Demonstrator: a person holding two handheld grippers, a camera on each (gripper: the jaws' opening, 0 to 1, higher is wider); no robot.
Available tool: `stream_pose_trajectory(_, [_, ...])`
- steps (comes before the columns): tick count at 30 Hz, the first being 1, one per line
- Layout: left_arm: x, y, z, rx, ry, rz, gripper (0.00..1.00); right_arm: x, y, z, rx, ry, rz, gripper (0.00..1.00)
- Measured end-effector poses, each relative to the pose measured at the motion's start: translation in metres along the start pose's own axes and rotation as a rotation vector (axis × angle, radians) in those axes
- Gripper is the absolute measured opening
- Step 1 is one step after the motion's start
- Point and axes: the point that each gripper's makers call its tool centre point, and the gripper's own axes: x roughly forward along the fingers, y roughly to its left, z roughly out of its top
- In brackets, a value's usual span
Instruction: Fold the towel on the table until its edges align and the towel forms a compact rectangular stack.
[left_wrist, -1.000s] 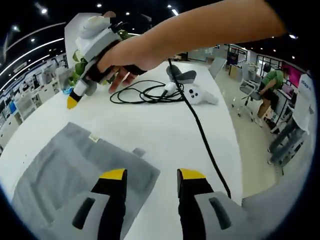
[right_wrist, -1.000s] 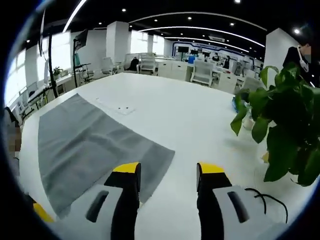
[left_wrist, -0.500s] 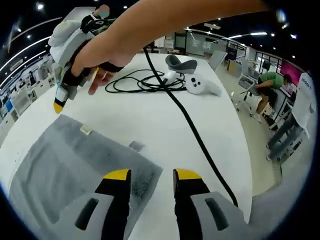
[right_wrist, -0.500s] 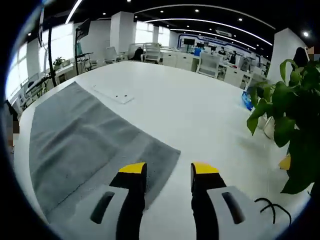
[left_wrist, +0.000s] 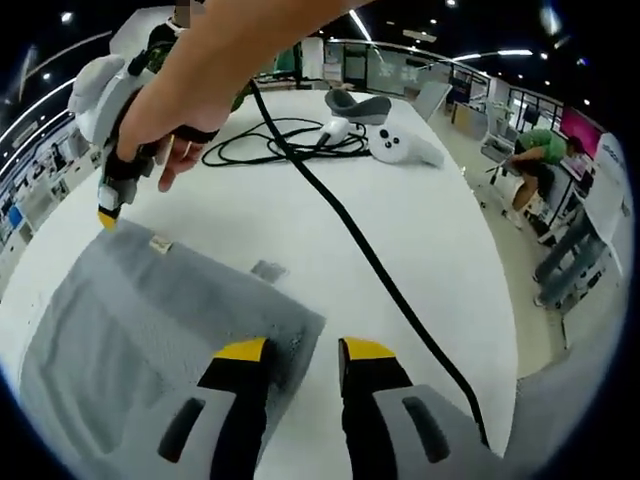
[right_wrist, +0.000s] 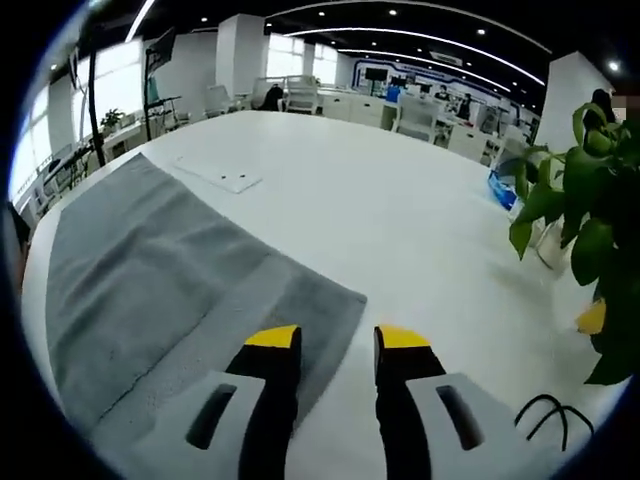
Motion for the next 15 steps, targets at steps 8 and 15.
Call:
stream_pose_trajectory(8, [0.002,0.012,0.000,0.001,-0.006,0.038,0.07,0.001,0.003,-0.004,0.006,0.020,-0.003,0.27])
stream_pose_trajectory(15, [0.002,0.015,0.000,-0.034,-0.002,0.041,0.04,0.012,0.004,0.002,-0.012,0.018,0.007,0.27])
